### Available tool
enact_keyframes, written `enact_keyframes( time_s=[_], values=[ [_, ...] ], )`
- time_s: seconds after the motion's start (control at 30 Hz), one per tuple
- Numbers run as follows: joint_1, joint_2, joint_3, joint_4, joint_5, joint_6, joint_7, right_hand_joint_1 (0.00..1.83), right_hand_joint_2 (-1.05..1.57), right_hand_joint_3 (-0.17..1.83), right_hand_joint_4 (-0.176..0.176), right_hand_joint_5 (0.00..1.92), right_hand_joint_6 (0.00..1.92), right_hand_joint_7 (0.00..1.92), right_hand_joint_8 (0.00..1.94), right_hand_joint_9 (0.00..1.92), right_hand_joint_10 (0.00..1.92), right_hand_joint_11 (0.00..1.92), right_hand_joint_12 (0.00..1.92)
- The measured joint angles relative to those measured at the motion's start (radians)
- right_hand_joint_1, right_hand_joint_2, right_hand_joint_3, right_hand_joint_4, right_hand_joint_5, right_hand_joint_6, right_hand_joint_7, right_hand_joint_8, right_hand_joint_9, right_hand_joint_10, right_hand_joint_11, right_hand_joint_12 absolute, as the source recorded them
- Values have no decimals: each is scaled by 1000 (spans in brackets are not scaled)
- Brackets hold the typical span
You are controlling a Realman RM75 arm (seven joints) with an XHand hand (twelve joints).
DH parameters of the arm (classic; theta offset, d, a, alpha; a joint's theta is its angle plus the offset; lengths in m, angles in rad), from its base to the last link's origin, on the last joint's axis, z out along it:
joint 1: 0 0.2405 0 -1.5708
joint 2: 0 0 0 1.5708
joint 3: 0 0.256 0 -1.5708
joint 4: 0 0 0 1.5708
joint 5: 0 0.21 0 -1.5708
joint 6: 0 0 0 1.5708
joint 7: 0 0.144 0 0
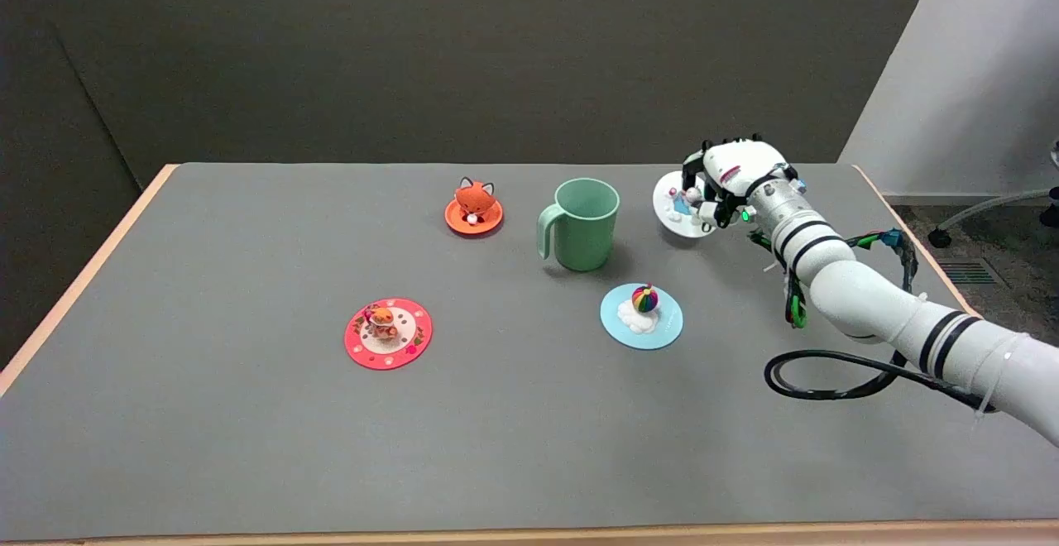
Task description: Place the white cup lid onto the cup.
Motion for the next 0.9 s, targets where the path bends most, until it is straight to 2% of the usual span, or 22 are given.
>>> enact_keyframes(
  time_s=[0.43, 0.9],
  values=[
    [2, 23, 27, -87, 19, -54, -10, 982, 1071, 186, 176, 878, 1144, 1138, 362, 1105, 481, 613, 1582],
    [20, 48, 70, -140, 156, -162, -117, 996, 1033, 230, 176, 910, 1097, 1165, 340, 1133, 436, 656, 1559]
  ],
)
